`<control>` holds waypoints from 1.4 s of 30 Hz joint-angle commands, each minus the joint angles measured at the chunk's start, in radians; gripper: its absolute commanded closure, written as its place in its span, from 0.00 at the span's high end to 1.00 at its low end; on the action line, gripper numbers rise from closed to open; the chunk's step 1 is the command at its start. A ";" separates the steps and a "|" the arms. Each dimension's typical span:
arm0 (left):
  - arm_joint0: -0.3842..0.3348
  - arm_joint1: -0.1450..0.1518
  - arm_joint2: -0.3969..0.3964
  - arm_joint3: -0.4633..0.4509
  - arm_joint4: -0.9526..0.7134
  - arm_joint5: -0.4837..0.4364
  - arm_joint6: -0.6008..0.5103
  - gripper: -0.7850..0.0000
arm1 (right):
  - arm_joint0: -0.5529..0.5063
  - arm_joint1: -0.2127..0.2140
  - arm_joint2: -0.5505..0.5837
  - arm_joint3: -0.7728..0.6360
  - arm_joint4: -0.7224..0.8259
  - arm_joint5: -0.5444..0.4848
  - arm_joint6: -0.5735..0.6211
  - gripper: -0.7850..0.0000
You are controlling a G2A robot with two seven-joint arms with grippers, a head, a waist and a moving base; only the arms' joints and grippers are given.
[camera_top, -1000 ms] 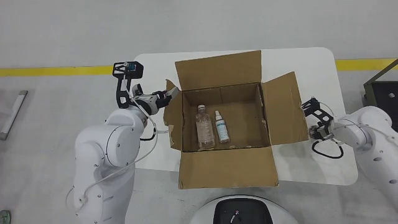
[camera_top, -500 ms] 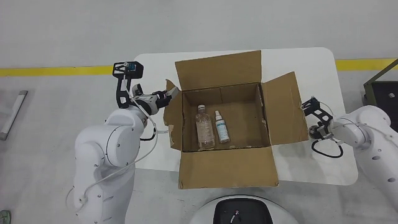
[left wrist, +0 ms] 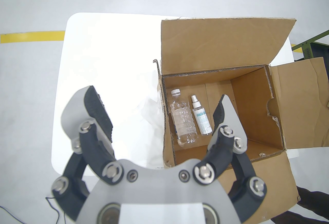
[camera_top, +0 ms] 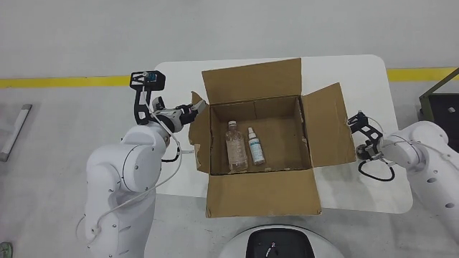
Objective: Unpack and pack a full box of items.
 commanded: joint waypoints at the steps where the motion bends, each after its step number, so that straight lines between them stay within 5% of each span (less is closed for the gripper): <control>1: 0.000 0.000 0.000 0.000 0.000 0.000 0.000 1.00 | 0.000 0.000 -0.001 0.000 0.000 0.001 0.000 0.01; 9: 0.000 0.000 0.000 0.000 0.000 0.000 0.000 1.00 | -0.005 0.008 0.057 -0.061 0.058 -0.004 -0.003 0.00; 18: 0.000 0.000 0.000 0.000 0.000 0.000 0.000 1.00 | -0.040 0.038 0.287 -0.399 0.205 -0.020 0.050 0.00; 24: 0.000 0.000 0.000 0.000 0.000 0.000 0.000 1.00 | -0.014 0.044 0.324 -0.498 0.418 -0.068 0.060 0.00; 42: 0.000 0.000 0.000 0.000 0.000 0.000 0.000 1.00 | 0.275 -0.001 -0.150 -0.271 0.662 -0.047 -0.015 0.00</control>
